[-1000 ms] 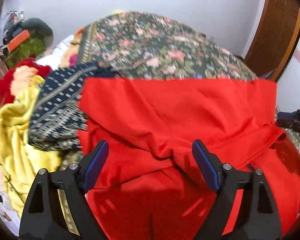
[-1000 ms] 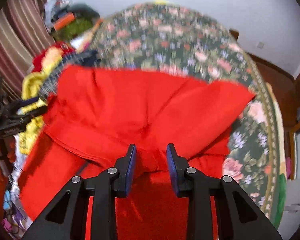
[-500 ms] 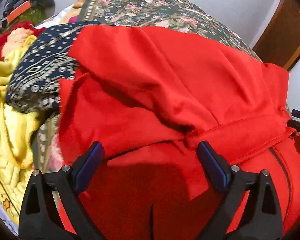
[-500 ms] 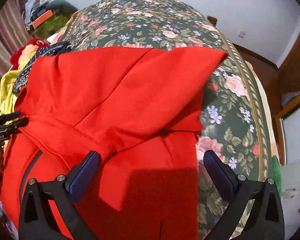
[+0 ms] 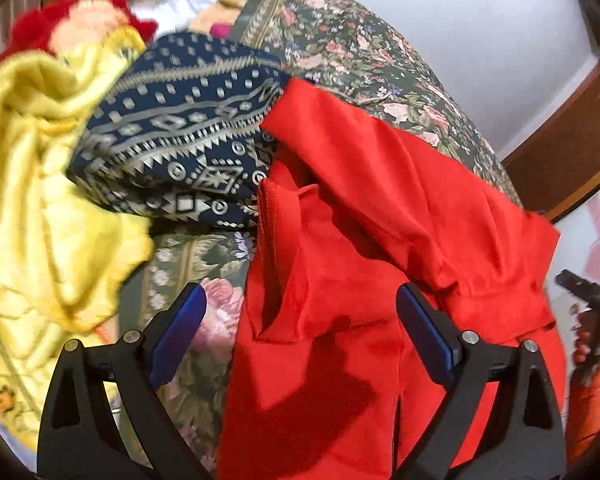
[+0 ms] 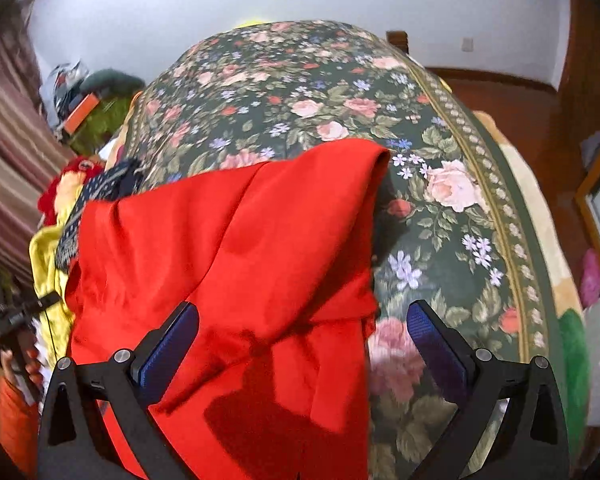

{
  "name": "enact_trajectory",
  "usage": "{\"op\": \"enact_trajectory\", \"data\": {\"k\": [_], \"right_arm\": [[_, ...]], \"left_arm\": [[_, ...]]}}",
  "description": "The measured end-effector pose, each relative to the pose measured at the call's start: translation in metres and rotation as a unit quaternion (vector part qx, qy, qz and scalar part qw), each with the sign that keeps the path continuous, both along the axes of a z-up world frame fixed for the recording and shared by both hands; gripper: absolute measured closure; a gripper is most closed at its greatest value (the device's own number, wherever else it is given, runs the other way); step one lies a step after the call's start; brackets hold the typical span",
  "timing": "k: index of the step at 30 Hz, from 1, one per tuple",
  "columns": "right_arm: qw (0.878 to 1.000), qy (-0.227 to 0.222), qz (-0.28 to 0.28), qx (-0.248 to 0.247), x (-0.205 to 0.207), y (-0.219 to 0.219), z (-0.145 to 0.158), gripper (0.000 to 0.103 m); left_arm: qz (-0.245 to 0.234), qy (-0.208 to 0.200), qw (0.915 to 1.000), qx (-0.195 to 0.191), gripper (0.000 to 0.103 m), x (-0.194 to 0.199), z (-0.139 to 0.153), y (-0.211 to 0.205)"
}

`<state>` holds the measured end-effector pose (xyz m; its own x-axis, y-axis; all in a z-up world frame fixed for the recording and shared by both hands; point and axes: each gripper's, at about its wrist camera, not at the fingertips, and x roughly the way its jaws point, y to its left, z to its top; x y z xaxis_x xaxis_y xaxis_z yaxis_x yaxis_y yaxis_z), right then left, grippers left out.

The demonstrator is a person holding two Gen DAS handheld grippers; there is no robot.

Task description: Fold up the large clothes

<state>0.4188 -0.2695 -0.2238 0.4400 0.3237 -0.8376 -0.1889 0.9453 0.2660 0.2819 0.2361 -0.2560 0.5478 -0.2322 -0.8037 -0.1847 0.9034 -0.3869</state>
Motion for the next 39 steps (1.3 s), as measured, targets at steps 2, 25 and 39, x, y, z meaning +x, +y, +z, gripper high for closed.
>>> {"op": "enact_trajectory", "data": {"k": [2,25,39], "right_arm": [[1.0,0.021,-0.008,0.016,0.014,-0.003,-0.012,0.0],[0.996,-0.078,0.044,-0.02,0.101,0.049,0.012,0.086],[0.992,-0.081,0.014,-0.093,0.18,0.061,-0.017,0.083]], "left_arm": [[0.007,0.013,0.9994,-0.032,0.006,0.011,-0.014,0.006],[-0.05,-0.053,0.9874,0.141,0.096,0.078,0.032,-0.068],[-0.007,-0.019,0.9865,0.163,0.095,0.174,-0.001,-0.044]]}}
